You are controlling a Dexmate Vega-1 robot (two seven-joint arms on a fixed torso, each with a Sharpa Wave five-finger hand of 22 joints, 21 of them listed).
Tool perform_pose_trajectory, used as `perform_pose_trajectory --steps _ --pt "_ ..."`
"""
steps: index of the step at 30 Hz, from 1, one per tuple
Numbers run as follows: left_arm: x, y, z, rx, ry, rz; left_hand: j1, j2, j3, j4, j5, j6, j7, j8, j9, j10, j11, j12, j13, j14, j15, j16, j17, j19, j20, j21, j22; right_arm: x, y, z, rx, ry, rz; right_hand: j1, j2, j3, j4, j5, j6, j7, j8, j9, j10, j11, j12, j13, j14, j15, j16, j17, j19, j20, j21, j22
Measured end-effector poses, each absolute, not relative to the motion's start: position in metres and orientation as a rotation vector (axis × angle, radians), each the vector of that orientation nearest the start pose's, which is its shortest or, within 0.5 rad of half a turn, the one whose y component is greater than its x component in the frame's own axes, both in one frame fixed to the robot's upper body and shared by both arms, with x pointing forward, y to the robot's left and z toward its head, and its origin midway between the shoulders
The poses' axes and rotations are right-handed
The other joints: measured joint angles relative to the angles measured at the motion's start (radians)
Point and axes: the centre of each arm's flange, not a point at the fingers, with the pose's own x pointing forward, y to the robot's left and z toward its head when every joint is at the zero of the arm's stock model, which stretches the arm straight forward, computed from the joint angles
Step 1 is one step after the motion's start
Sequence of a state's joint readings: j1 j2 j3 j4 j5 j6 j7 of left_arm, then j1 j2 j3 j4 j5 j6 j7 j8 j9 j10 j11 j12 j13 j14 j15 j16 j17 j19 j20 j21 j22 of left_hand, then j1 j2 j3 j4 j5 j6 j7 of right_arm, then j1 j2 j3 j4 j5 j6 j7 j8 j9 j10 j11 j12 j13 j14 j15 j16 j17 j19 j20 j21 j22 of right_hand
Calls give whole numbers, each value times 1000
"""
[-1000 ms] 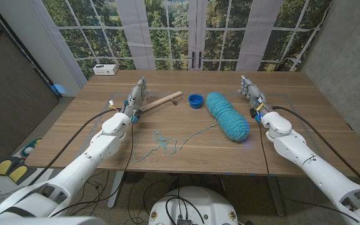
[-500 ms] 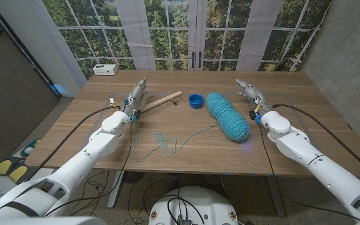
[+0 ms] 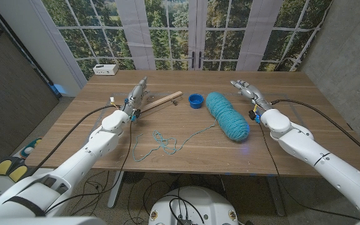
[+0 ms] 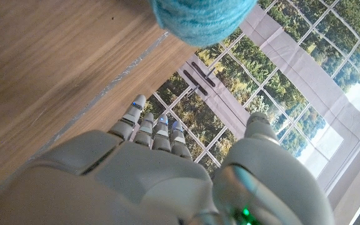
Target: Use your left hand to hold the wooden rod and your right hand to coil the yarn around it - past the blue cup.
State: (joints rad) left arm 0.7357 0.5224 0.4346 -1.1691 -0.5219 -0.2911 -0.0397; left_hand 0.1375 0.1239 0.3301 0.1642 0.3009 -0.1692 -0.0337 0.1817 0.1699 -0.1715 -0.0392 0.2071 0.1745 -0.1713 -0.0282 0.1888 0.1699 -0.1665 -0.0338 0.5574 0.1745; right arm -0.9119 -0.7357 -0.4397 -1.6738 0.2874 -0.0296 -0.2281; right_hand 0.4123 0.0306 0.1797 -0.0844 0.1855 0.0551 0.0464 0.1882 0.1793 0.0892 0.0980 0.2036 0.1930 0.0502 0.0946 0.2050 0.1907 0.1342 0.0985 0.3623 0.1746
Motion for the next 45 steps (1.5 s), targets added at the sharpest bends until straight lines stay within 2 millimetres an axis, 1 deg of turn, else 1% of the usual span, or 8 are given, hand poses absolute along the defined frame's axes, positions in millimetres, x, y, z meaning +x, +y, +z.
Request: perform_pose_trajectory --steps 6,11,16,18,21,26,37,45 --pt "678 296 -19 146 -567 -192 0 0 0 0 0 0 0 0 0 0 0 0 0 -3 3 0 0 0 0 0 0 598 -268 -6 -580 -534 39 0 0 0 0 4 -7 -7 0 0 -7 -7 0 0 0 0 0 0 3 3 0 0" --pt "680 296 -18 148 -569 -197 0 0 0 0 7 5 5 0 0 0 0 0 0 -3 3 0 0 0 0 0 0 590 -262 -2 -631 -537 36 4 -4 0 -8 7 -7 -7 0 0 -7 -7 0 0 11 -4 0 0 7 7 -4 0" --pt "681 298 -18 147 -568 -200 0 0 0 0 7 5 5 0 0 0 0 0 0 -3 3 0 0 0 0 0 0 584 -259 -1 -696 -523 18 4 -4 0 -8 7 1 -16 1 0 -7 -7 0 5 18 -7 0 0 13 1 -4 0" --pt "682 298 -18 147 -569 -202 0 0 0 0 7 5 5 0 0 0 0 0 0 -3 3 0 0 0 0 -2 0 580 -255 1 -718 -525 18 6 -6 0 -8 7 7 -12 4 4 -7 -7 0 5 18 -7 0 0 13 1 -4 0" --pt "683 299 -18 147 -568 -203 0 0 4 -4 7 5 5 0 0 0 0 0 0 -3 3 0 0 0 0 -8 0 576 -254 1 -756 -514 5 9 -9 0 -16 7 13 -16 5 5 -3 -11 0 5 30 -5 6 0 20 2 -4 0" --pt "684 301 -17 150 -572 -209 0 0 4 -4 7 6 5 0 0 0 0 0 0 -3 3 0 0 0 0 -8 0 568 -250 1 -806 -511 -11 15 -4 0 -16 7 33 -11 12 5 18 -10 4 5 45 -20 10 0 47 -11 -4 0" --pt "684 302 -13 155 -581 -218 0 0 4 -4 7 13 5 0 0 0 0 0 0 -3 3 0 0 0 0 -8 0 550 -237 0 -880 -517 -13 24 -3 0 -25 7 38 -5 12 5 27 -19 4 5 54 -29 10 0 57 -22 -4 0" --pt "684 301 -13 156 -585 -226 0 0 4 -4 7 16 9 0 0 0 0 -1 0 -3 3 0 0 0 0 -15 0 535 -227 -5 -907 -523 2 24 -3 0 -25 7 43 0 12 5 33 -14 4 5 59 -34 13 0 67 -23 -4 0"
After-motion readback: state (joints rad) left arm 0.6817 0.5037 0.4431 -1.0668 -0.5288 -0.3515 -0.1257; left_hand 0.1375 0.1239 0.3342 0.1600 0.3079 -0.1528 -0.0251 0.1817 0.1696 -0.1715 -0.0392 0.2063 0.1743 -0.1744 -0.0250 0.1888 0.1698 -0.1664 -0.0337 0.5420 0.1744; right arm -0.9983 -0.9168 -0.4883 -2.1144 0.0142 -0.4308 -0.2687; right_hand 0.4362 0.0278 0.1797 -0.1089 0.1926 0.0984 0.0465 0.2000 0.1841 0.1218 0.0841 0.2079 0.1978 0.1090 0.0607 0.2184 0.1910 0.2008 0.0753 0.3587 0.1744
